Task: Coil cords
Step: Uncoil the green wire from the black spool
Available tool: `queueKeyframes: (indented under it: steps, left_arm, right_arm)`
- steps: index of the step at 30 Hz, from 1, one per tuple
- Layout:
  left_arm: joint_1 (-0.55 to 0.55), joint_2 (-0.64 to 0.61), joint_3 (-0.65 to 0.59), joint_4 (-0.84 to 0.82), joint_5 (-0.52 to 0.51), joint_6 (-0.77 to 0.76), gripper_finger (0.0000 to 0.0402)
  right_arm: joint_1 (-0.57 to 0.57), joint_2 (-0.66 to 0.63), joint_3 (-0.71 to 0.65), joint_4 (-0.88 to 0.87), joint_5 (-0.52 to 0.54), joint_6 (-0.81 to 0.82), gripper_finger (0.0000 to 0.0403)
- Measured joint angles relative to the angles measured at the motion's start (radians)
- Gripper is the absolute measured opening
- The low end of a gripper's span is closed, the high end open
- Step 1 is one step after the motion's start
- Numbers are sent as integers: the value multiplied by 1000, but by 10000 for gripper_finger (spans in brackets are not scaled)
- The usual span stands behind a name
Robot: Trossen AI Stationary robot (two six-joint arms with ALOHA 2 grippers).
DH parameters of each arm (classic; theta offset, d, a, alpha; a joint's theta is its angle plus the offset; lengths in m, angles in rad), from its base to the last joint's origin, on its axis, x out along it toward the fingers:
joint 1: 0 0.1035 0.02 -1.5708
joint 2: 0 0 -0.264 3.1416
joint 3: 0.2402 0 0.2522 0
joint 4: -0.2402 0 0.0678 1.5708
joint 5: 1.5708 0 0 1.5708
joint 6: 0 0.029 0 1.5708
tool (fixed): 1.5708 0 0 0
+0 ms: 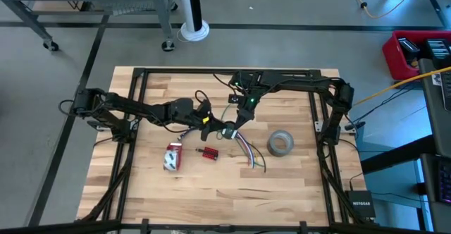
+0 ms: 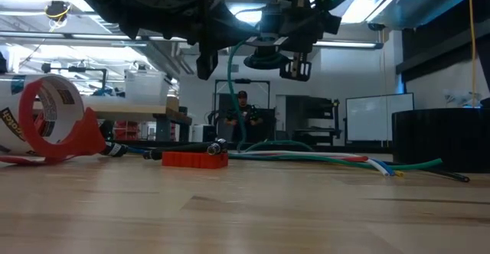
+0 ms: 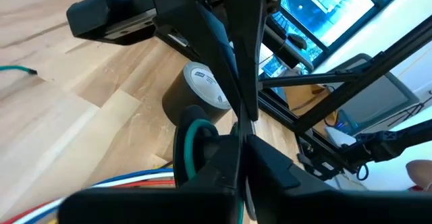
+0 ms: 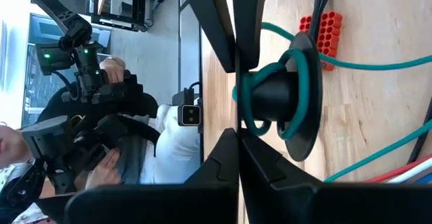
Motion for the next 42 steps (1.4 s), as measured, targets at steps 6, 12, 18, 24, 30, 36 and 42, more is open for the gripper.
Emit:
queueKeyframes:
  steps: [6,12,18,24,30,36,42]
  left_arm:
    - [-1,0,0,0,-64,12,3]
    - [1,-4,-1,0,-159,44,1]
    - [1,-36,1,14,-382,77,0]
    - [3,-93,1,-19,-594,133,0]
    - [-5,-143,1,-48,-854,216,0]
    - [-29,-175,1,-48,-1081,341,0]
    - [-55,-213,1,-36,-1100,381,0]
  right_arm:
    - [-3,0,0,5,-1,2,5]
    - [-5,0,0,27,69,42,47]
    - [-5,0,2,43,138,84,99]
    - [-2,0,2,43,219,152,138]
    - [-2,0,2,40,233,163,146]
    - [-2,0,2,39,236,163,145]
    - [-2,0,2,44,312,163,145]
